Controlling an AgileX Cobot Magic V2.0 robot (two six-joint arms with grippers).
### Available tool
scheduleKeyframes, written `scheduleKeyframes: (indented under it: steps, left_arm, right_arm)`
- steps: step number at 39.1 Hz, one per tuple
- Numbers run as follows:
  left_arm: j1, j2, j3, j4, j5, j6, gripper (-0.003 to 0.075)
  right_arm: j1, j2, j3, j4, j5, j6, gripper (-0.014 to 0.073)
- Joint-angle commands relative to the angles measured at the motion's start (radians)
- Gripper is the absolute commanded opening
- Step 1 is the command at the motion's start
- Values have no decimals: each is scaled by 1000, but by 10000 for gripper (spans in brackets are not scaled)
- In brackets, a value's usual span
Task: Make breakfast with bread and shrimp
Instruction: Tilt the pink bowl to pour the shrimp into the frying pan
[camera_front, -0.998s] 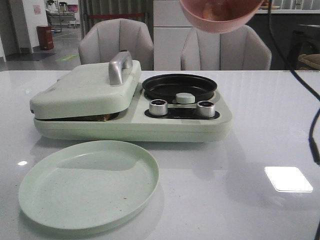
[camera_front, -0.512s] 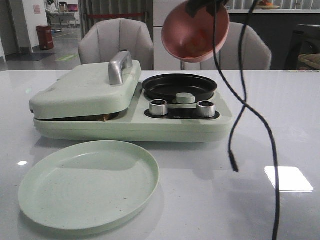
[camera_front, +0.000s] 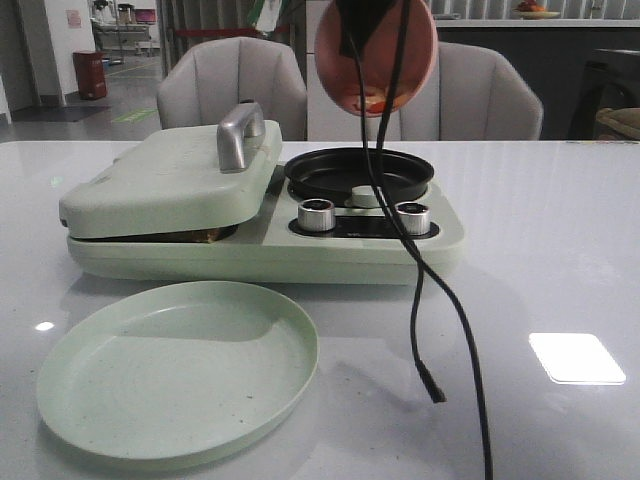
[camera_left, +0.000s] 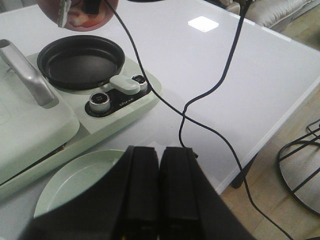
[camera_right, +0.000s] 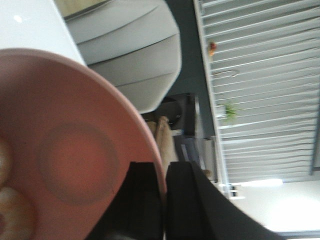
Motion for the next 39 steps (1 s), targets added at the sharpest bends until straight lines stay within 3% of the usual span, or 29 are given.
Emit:
scheduleKeyframes:
  steps: [1,6,20,27,39]
  left_arm:
    - [-4,-3,-34,-20,-61,-1,98]
    - [-4,-3,-34,-20,-61,-1,98]
    - [-4,-3,-34,-20,-61,-1,98]
    - [-4,-3,-34,-20,-61,-1,98]
    - [-4,-3,-34,-20,-61,-1,98]
  right_arm:
    - [8,-58,-39,-165,95,12,3]
    - [12,-51,-39,-262,155,11,3]
    - [19,-54,-90,-262,181,5,3]
    - [19,-54,-202,-262,194,-97,3]
    - [21,-51,-214,-262,194,-105,3]
